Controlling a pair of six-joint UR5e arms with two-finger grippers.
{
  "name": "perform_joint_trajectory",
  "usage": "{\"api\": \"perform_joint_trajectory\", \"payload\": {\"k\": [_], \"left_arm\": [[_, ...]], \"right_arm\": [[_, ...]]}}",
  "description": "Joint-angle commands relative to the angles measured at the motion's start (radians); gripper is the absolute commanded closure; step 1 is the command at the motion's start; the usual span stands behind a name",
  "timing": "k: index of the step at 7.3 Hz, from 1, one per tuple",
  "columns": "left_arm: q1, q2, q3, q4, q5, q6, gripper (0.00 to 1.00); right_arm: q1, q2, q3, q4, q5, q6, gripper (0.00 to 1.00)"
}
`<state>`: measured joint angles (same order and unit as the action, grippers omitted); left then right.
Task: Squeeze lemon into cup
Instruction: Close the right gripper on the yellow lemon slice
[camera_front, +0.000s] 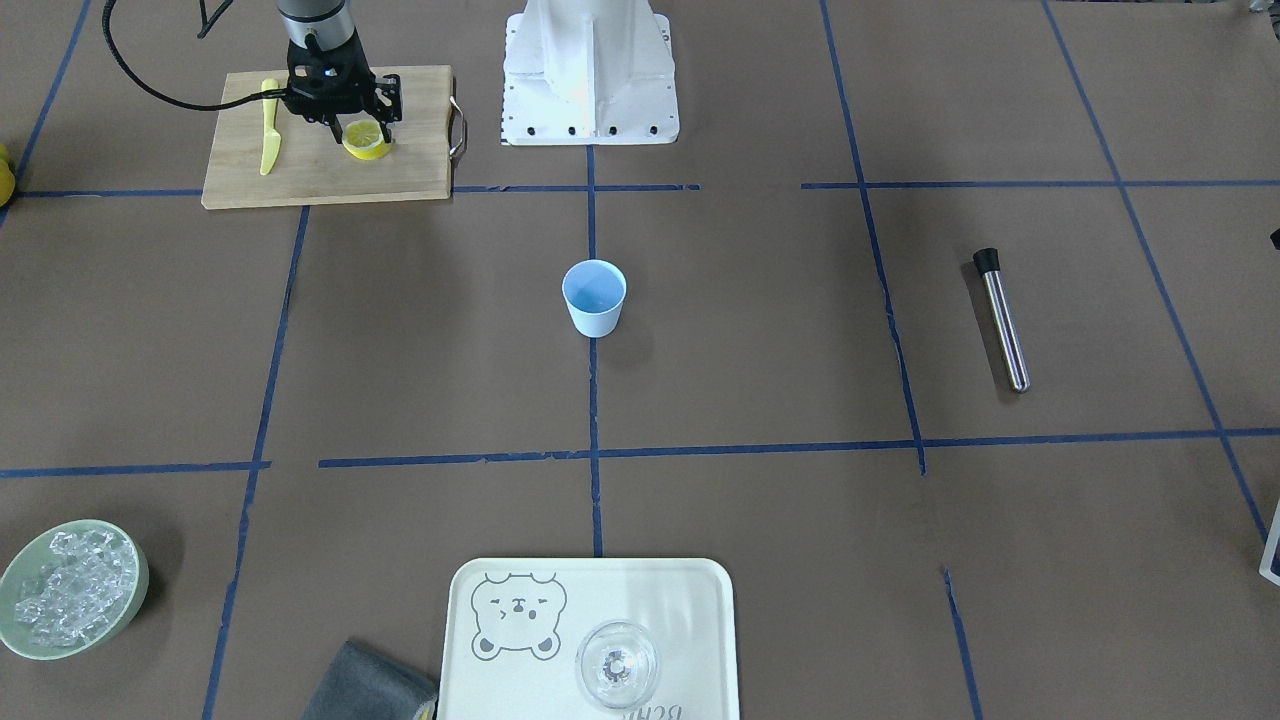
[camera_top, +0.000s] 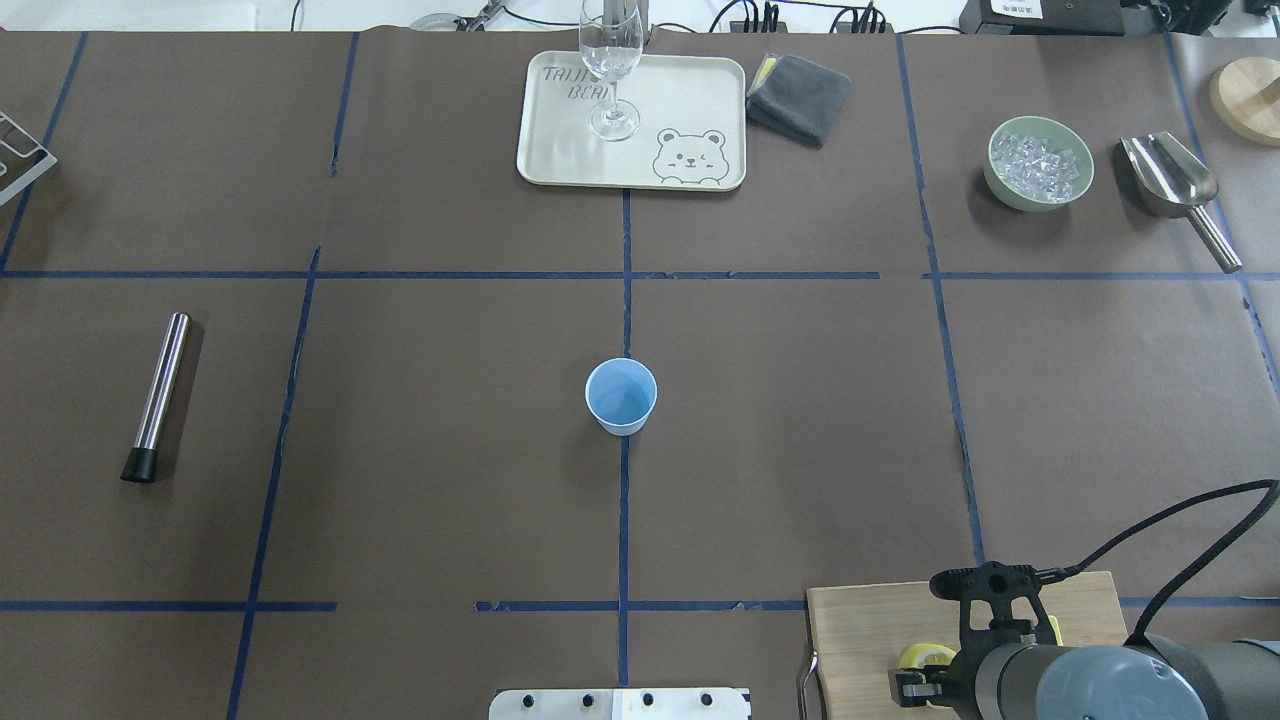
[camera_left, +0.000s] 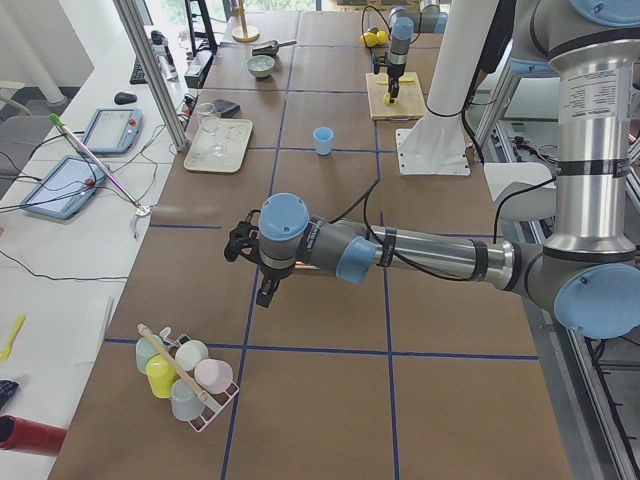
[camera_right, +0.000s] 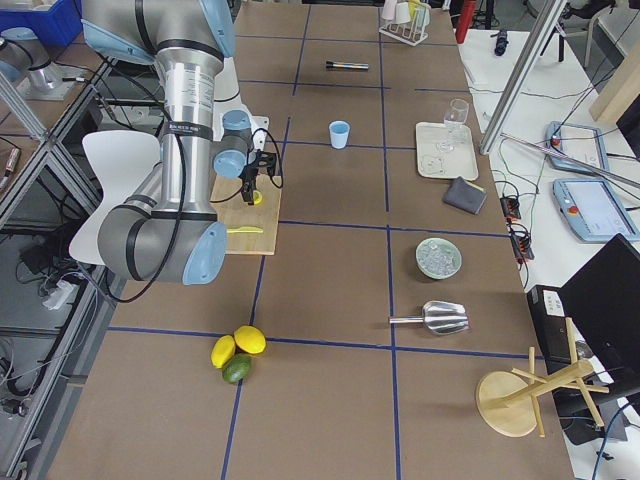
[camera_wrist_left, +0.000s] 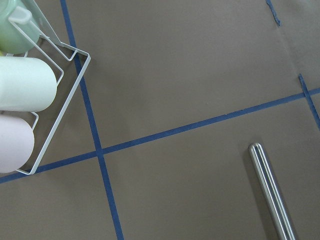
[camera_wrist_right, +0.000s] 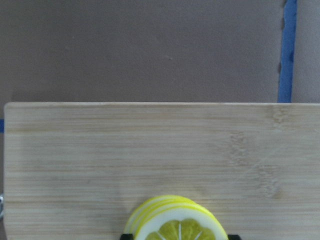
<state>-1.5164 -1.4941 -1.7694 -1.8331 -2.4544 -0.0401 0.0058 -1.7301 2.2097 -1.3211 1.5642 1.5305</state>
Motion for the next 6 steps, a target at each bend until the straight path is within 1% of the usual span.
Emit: {"api": "perform_joint_trajectory", "payload": {"k": [1, 4, 6], "left_arm": [[-0.001, 0.0, 0.001, 0.0, 0.0, 0.0, 0.0], [-0.001, 0.0, 0.002, 0.0, 0.0, 0.002, 0.0], [0.001, 0.0, 0.001, 0.0, 0.0, 0.002, 0.0]], "right_arm": [[0.005, 0.0, 0.011, 0.0, -0.001, 0.0, 0.46], [0.008, -0.008, 0.053, 0.0, -0.006, 0.0, 0.46], [0.011, -0.009, 0.057, 0.0, -0.01, 0.0, 0.45]]}}
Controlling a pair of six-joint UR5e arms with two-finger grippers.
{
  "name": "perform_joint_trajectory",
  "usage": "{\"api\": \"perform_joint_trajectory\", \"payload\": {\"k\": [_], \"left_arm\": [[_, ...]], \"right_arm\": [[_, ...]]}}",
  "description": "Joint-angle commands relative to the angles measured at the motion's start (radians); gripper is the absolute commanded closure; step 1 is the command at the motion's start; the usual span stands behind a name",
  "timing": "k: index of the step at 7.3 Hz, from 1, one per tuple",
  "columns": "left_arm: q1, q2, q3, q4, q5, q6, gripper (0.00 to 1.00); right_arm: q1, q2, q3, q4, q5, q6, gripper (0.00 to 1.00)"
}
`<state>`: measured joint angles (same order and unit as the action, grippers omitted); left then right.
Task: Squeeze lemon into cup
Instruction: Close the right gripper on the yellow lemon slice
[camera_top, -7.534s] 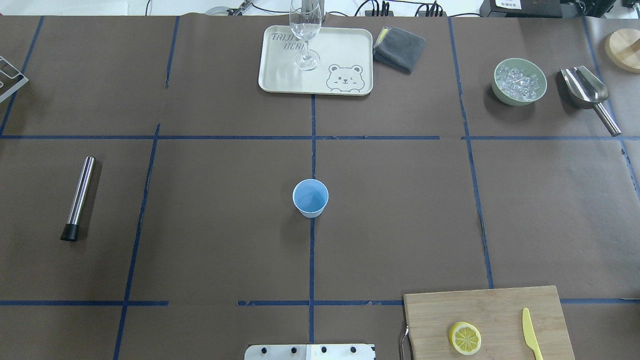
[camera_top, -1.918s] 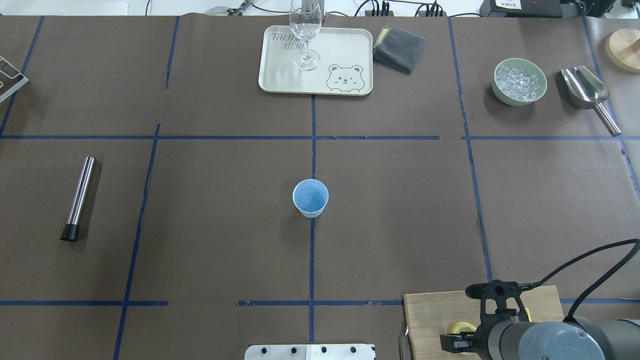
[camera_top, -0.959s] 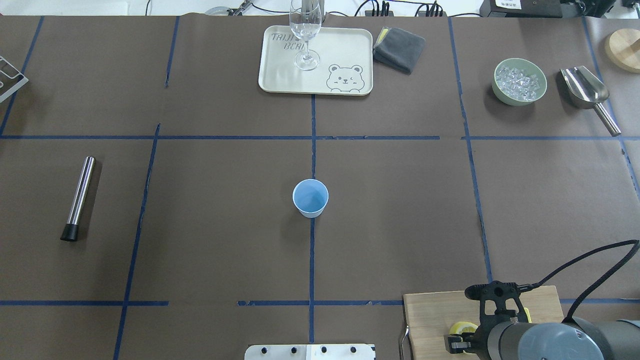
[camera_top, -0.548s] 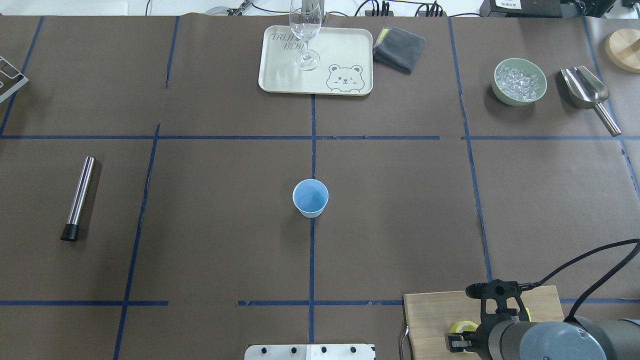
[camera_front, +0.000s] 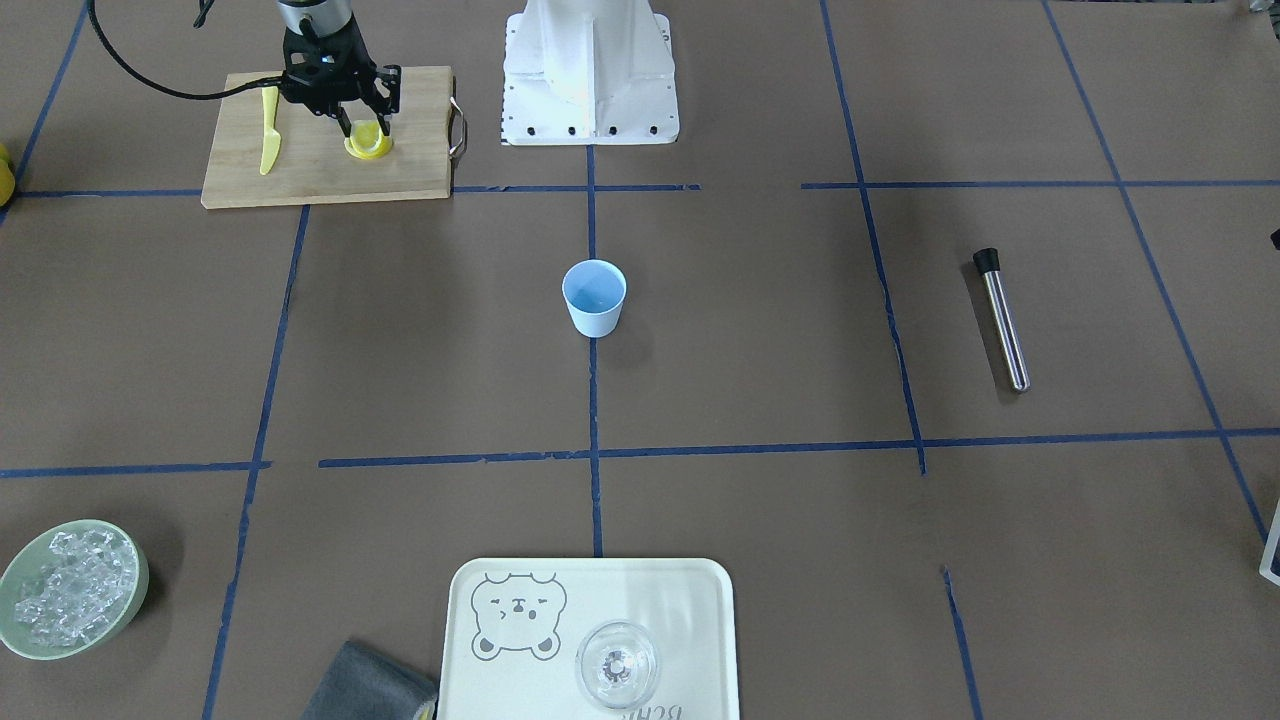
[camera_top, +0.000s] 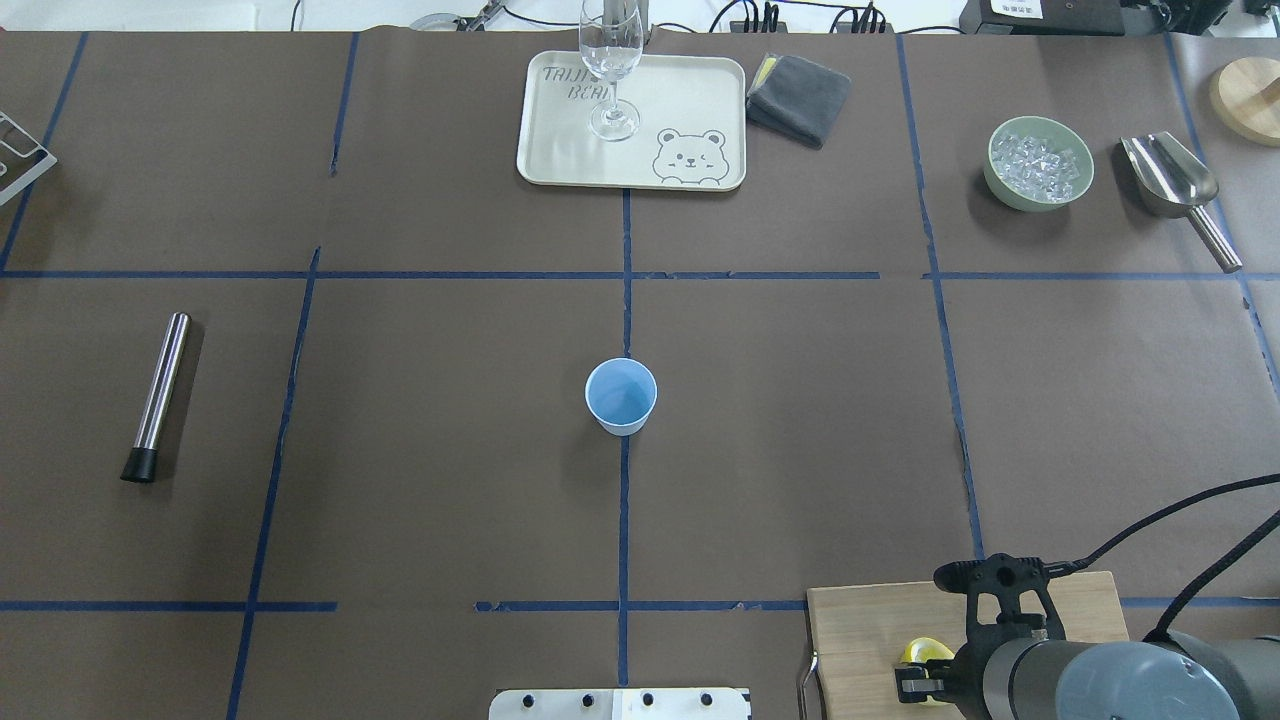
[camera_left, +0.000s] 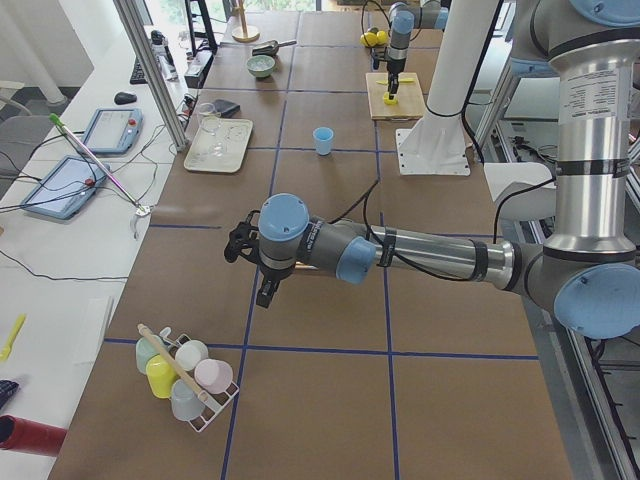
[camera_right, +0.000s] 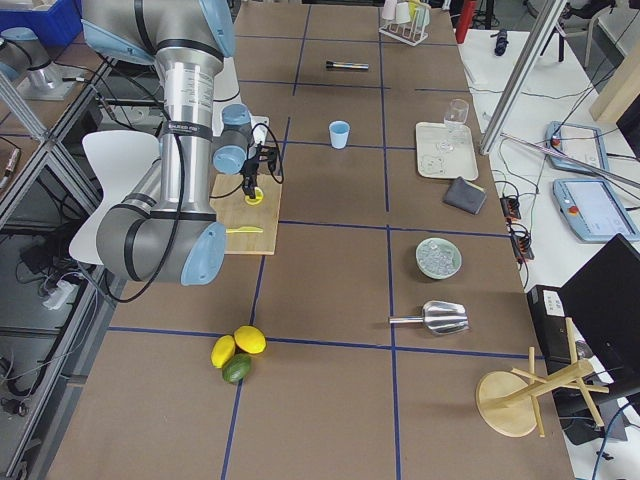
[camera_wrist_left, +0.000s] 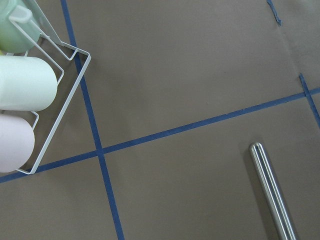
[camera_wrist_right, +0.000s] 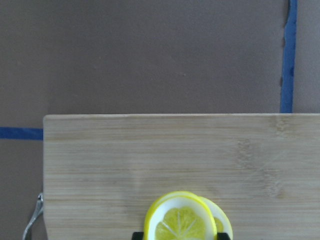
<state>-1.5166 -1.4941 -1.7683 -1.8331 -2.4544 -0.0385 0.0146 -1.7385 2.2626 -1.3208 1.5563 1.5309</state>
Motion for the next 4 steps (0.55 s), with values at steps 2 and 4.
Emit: {"api": "perform_joint_trajectory", "payload": {"k": [2, 4], "left_arm": [[0.0, 0.0, 0.0, 0.0, 0.0, 0.0, 0.0], [0.0, 0.0, 0.0, 0.0, 0.0, 0.0, 0.0]], "right_arm": [[0.004, -0.012, 0.031, -0.002, -0.002, 0.0, 0.44], [0.025, -0.007, 0.034, 0.0, -0.005, 0.0, 0.43]]}}
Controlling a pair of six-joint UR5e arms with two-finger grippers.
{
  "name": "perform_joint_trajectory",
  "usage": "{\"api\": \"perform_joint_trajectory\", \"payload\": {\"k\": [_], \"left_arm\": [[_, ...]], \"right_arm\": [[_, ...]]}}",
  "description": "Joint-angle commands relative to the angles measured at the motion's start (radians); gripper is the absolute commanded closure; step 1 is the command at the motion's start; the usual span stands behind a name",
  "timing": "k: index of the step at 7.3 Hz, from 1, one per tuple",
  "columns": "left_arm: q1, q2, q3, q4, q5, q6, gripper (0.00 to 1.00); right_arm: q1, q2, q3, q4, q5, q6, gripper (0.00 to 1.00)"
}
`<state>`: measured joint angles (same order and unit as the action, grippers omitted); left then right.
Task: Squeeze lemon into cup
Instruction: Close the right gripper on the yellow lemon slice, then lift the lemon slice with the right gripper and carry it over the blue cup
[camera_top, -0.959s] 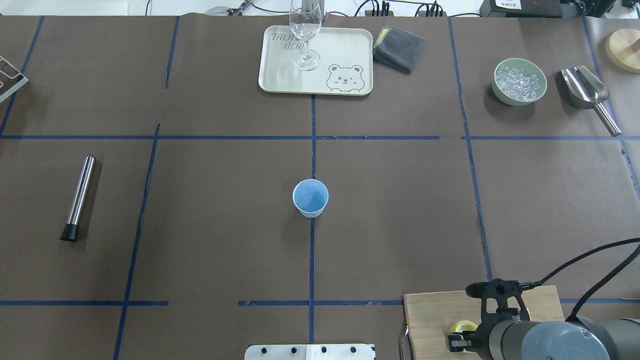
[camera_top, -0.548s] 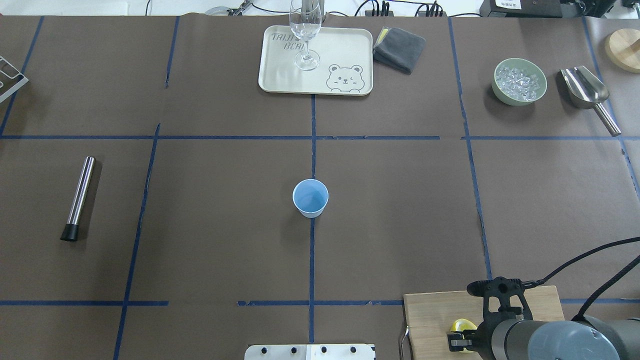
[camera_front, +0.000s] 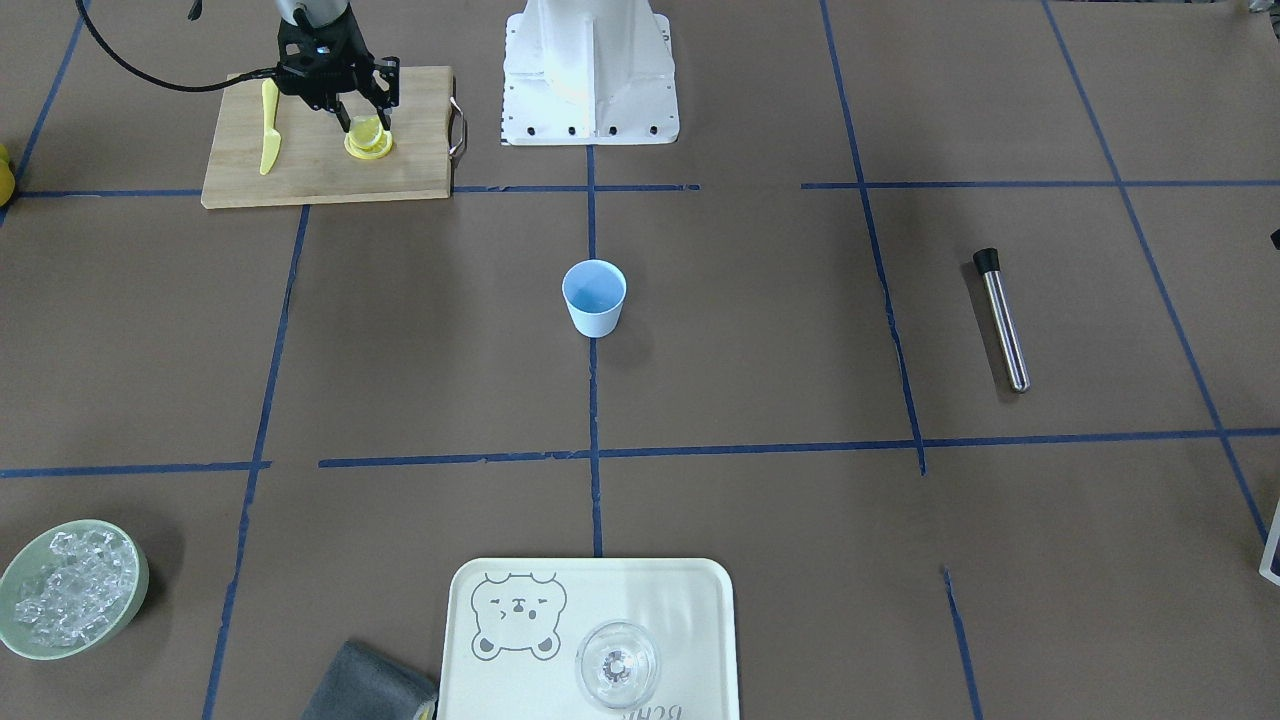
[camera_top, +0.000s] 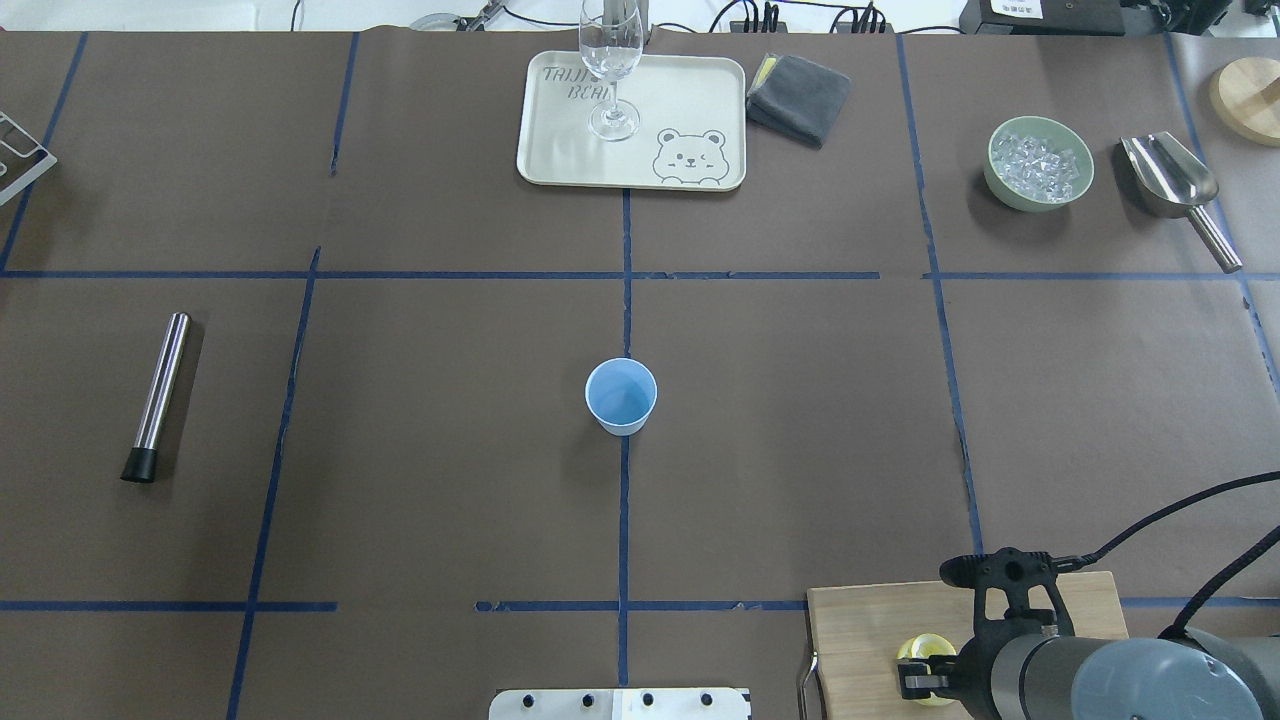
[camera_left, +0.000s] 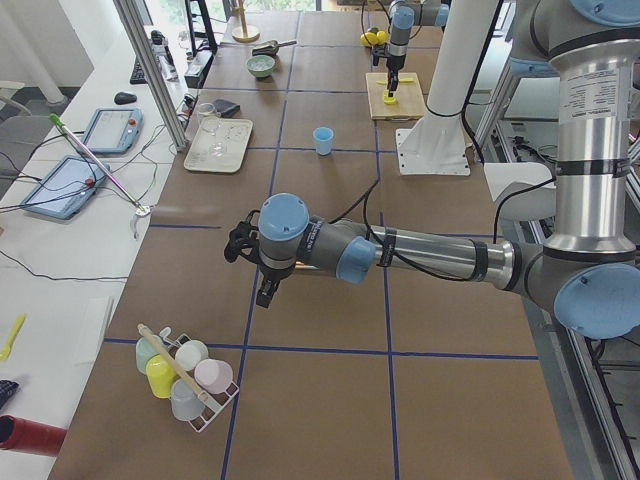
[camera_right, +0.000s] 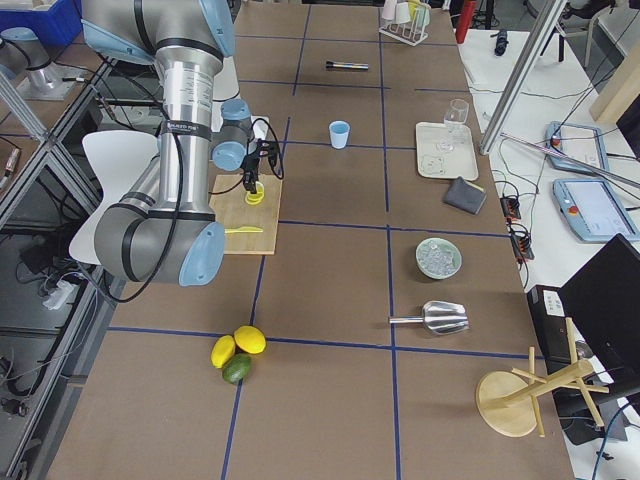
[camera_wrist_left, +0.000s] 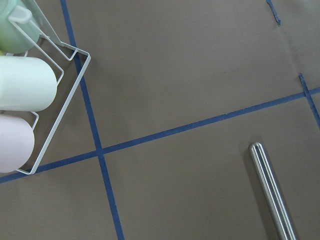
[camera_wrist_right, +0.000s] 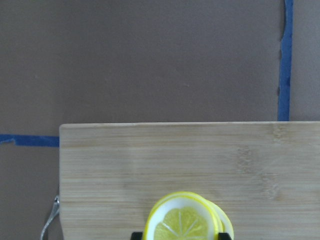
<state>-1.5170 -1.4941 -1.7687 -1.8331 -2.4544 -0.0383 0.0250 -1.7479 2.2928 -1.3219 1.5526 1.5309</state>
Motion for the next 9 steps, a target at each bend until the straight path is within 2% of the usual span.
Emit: {"api": "perform_joint_trajectory", "payload": {"k": [1, 3, 6, 9], "left_arm": [[0.0, 0.0, 0.0, 0.0, -0.002, 0.0, 0.0], [-0.002, 0.003, -0.002, 0.0, -0.02, 0.0, 0.0], [-0.002, 0.006, -0.003, 0.0, -0.023, 0.0, 0.0], [-0.002, 0.006, -0.002, 0.0, -0.023, 0.002, 0.0]], "right_arm": [[0.042, 0.01, 0.01, 0.001, 0.001, 0.0, 0.43], [0.078, 0.059, 0.011, 0.0, 0.006, 0.0, 0.42], [0.156, 0.195, -0.01, -0.005, 0.006, -0.002, 0.42], [0.246, 0.362, -0.111, -0.014, 0.026, -0.002, 0.39]]}}
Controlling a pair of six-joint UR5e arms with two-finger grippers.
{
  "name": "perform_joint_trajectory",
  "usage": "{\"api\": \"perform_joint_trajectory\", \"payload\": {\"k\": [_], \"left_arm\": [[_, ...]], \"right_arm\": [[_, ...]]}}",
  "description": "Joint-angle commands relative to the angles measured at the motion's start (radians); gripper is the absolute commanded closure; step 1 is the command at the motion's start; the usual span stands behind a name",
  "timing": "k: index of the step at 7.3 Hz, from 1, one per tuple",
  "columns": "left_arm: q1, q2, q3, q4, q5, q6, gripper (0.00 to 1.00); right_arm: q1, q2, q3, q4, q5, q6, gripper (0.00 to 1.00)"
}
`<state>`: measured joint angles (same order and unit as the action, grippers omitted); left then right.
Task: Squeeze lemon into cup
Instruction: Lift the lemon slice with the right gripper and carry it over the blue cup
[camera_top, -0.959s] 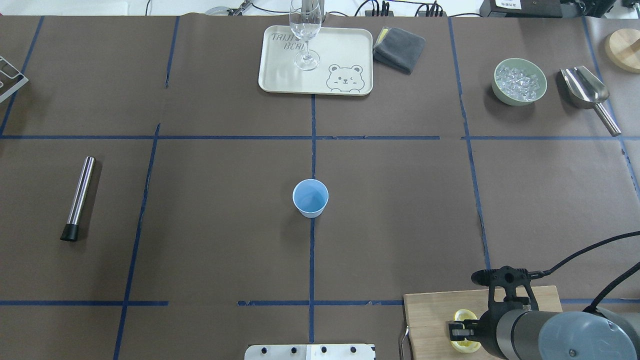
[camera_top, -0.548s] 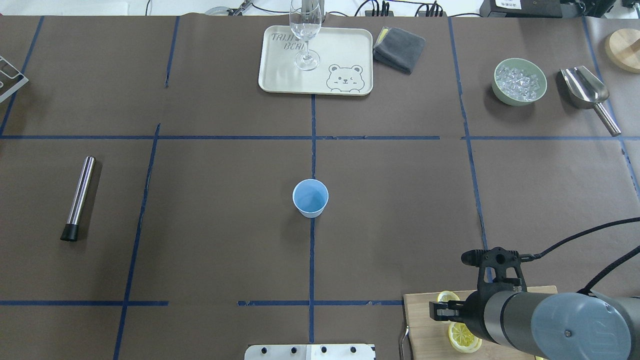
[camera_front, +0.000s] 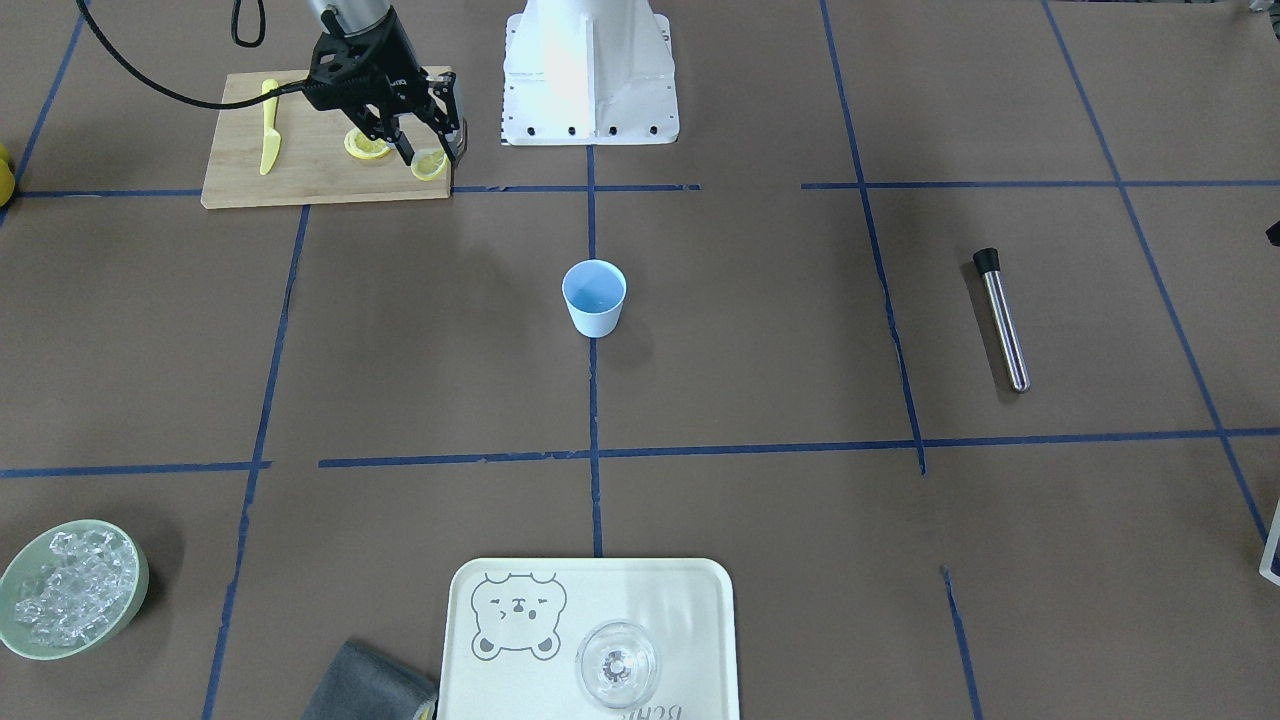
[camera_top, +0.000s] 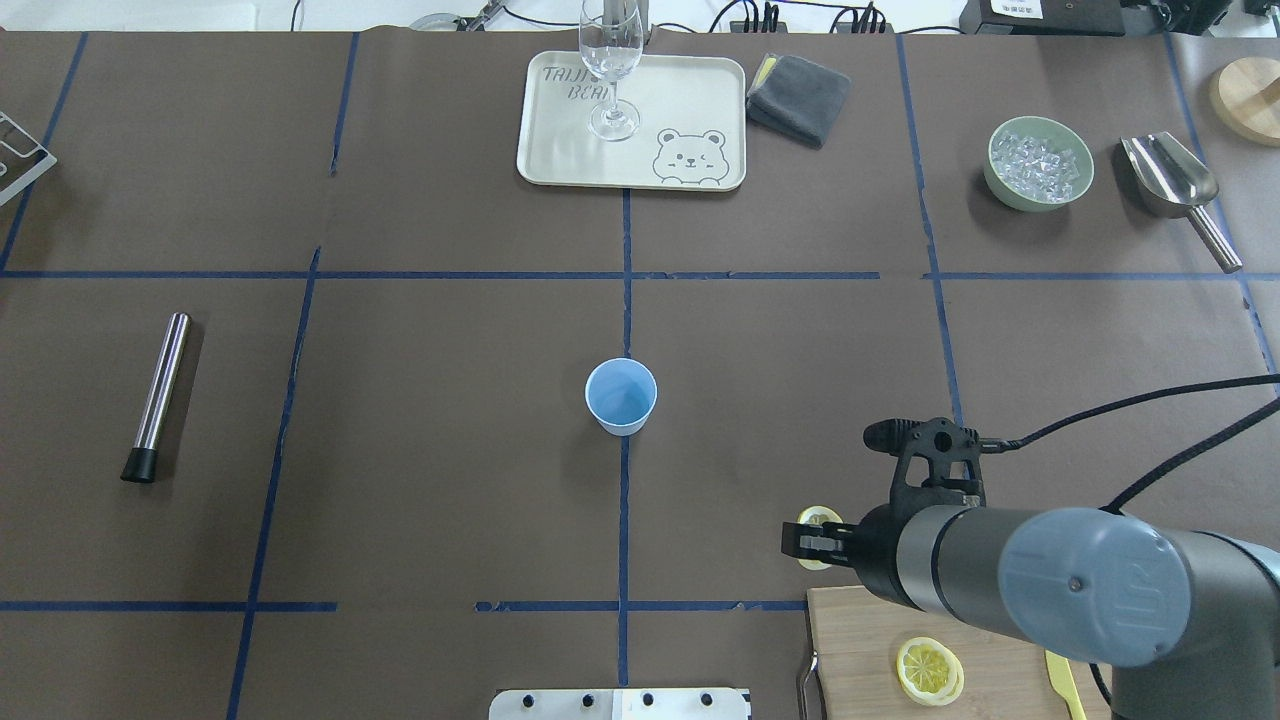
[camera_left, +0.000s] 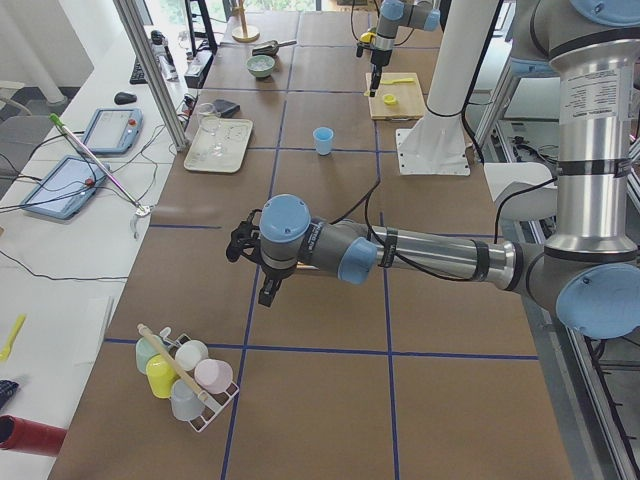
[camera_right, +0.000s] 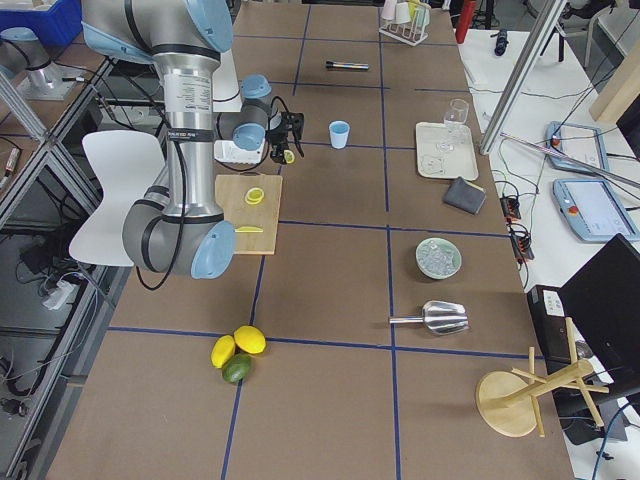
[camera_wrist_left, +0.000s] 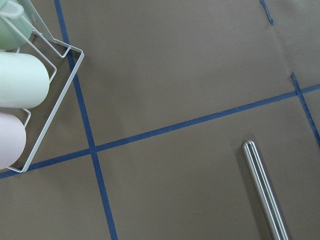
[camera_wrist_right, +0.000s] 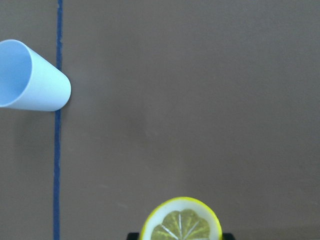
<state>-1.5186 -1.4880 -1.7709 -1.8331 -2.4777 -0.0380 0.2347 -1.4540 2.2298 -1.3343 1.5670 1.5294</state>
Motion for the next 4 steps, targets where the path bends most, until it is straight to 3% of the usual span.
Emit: {"api": "perform_joint_trajectory", "payload": {"k": [1, 4], "left_arm": [[0.0, 0.0, 0.001, 0.0, -0.001, 0.001, 0.0], [0.0, 0.0, -0.001, 0.0, -0.001, 0.001, 0.0]], "right_arm": [[0.072, 0.117, -0.086, -0.002, 0.04, 0.0, 0.39], [0.13, 0.301, -0.218, -0.026, 0.073, 0.036, 0.38]]}}
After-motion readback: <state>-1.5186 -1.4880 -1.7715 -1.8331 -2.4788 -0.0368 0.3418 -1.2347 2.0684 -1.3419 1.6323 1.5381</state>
